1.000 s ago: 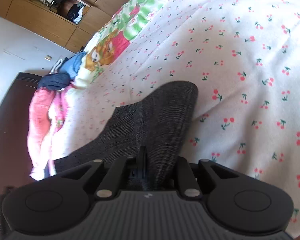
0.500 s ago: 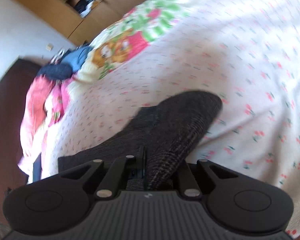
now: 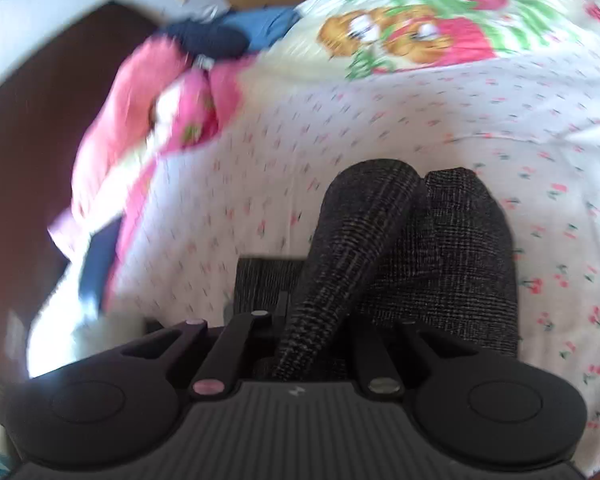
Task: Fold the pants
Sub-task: 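Grasp the folded edge with the right tool and fold it over again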
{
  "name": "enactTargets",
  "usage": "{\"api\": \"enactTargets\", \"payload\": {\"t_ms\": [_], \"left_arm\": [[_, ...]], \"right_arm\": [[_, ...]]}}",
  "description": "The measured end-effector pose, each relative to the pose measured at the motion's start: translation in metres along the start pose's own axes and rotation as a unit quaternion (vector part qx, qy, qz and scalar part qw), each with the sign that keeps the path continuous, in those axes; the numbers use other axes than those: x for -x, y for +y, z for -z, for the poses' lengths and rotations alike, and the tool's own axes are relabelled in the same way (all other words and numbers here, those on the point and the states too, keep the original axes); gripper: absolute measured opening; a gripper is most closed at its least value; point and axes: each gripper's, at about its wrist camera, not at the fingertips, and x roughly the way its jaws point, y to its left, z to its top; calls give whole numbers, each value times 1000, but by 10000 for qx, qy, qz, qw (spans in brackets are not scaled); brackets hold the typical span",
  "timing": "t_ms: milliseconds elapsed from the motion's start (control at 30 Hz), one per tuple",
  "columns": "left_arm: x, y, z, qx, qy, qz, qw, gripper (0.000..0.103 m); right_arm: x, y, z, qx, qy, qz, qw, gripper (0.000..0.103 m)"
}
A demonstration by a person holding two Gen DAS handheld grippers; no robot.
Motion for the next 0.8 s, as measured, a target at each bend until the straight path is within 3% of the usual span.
{"api": "enactTargets", "payload": {"t_ms": [133, 233, 267, 300, 567, 800], "left_arm": [[3, 6, 15, 83, 51, -101, 9999, 41], [4, 13, 18, 324, 30, -29, 9995, 45], [5, 16, 19, 427, 32, 26, 9991, 46], [7, 19, 20, 514, 29, 66, 9987, 46], [29, 30, 29, 912, -2, 143, 9957, 48], [58, 36, 35, 681, 61, -256, 9973, 48]], "right_arm": [[-33, 34, 14, 834, 39, 573, 9949, 18], [-39, 45, 19, 992, 78, 640, 9930, 39], [-38, 48, 20, 969, 113, 571, 9936, 52], [-37, 51, 19, 978, 93, 516, 9938, 56], [-42, 71, 25, 1391, 73, 528, 9888, 56], [-28, 78, 13, 1387, -273, -62, 9899, 55]]}}
